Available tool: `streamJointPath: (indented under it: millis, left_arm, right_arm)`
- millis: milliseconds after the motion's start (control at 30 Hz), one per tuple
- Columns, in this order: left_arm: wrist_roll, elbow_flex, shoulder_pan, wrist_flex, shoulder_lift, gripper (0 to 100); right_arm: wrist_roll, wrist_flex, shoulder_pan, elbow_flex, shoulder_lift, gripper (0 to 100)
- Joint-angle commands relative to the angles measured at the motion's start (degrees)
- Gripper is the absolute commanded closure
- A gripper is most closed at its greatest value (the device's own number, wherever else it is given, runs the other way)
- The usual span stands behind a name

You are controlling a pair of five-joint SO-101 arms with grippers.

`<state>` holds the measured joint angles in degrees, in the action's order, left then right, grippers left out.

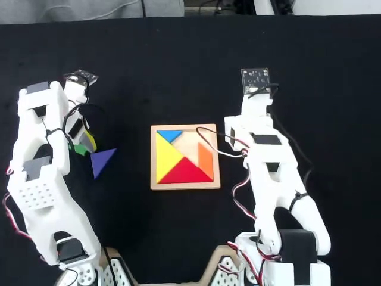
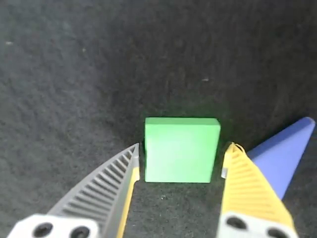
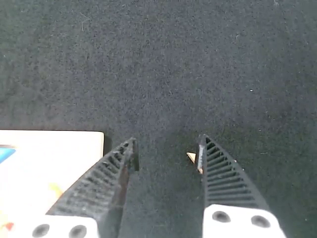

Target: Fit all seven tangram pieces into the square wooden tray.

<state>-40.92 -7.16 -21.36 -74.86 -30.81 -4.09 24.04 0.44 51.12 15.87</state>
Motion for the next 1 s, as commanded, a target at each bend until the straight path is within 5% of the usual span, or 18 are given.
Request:
streamJointPath:
  millis: [0,167,367,533,967]
  left_arm:
    - [-0.5,-1.6,-0.7,2.7,0.4,73]
    - [-0.4,-0.4,-0.7,3.1,0.6,74]
    - [-0.4,0.3,-0.6,3.1,1.0,90]
    - [-0.2,-0.1,0.0,2.2,1.1,90]
    - [8.3,-7.0,12.6,-17.7,22.7,90]
  right_arm:
    - [-0.7,0.0,-0.5,-3.7,0.0,80.5]
    - [-0.7,0.0,-0.4,-3.7,0.0,80.5]
    - [-0.7,0.0,-0.4,-3.6,0.0,80.5]
    - [-0.7,0.0,-0.4,-3.6,0.0,80.5]
    - [-0.3,-0.1,1.7,-3.8,0.0,80.5]
